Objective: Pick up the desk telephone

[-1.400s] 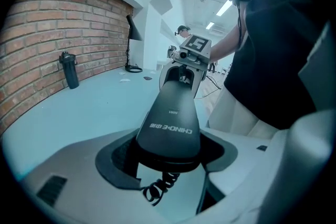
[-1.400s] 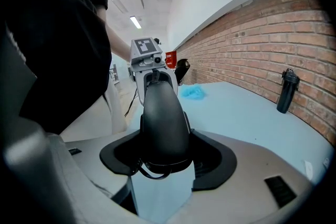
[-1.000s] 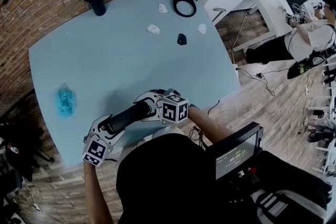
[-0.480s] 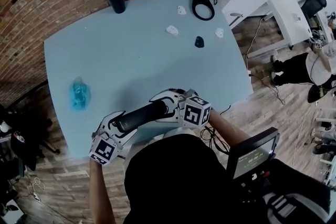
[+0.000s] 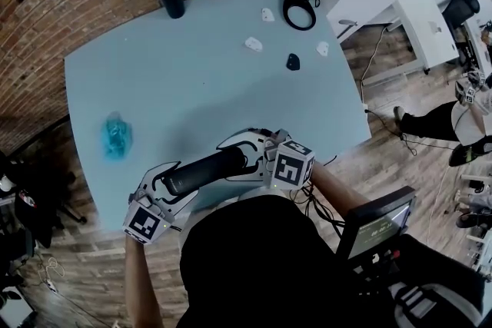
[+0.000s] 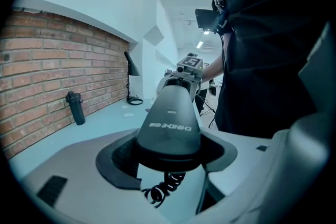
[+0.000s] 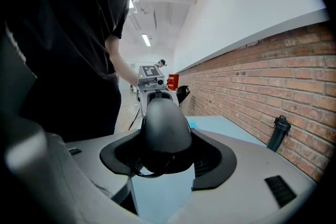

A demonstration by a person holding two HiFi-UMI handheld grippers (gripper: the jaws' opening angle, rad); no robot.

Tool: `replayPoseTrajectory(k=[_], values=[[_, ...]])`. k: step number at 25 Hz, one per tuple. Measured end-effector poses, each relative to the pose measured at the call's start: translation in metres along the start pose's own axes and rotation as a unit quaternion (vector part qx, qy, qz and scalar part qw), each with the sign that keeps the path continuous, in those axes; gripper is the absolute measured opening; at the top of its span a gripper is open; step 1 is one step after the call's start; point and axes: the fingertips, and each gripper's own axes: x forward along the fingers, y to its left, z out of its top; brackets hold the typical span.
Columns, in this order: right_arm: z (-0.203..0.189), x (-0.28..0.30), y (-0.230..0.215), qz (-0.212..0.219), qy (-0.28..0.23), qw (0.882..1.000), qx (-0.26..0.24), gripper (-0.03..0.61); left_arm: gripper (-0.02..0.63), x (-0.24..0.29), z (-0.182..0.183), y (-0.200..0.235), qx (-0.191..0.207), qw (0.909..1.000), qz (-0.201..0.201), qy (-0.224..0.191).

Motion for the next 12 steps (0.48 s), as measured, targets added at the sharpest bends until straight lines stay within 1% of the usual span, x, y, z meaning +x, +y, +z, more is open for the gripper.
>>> replayPoseTrajectory(k=[5,7,9,12], values=[[0.024,-0.002,-0.003,-0.001,-0.022,1.0,-0.008,0.268,0.321,-0.013,0.015,0.002,0.007,0.9998,-0.007,-0.016],[0.029,-0.003,-0.004,-0.001,-0.025,1.0,-0.015,0.268,0.321,-0.017,0.021,0.004,0.007,0.9998,-0.004,-0.02],[0.034,-0.004,-0.007,-0.001,-0.031,0.999,-0.013,0.268,0.321,-0.019,0.027,0.006,0.005,0.9996,-0.002,-0.029],[0.041,-0.004,-0.009,-0.002,-0.041,0.999,-0.011,0.268,0.321,-0.025,0.032,0.007,0.01,0.9993,-0.002,-0.037]])
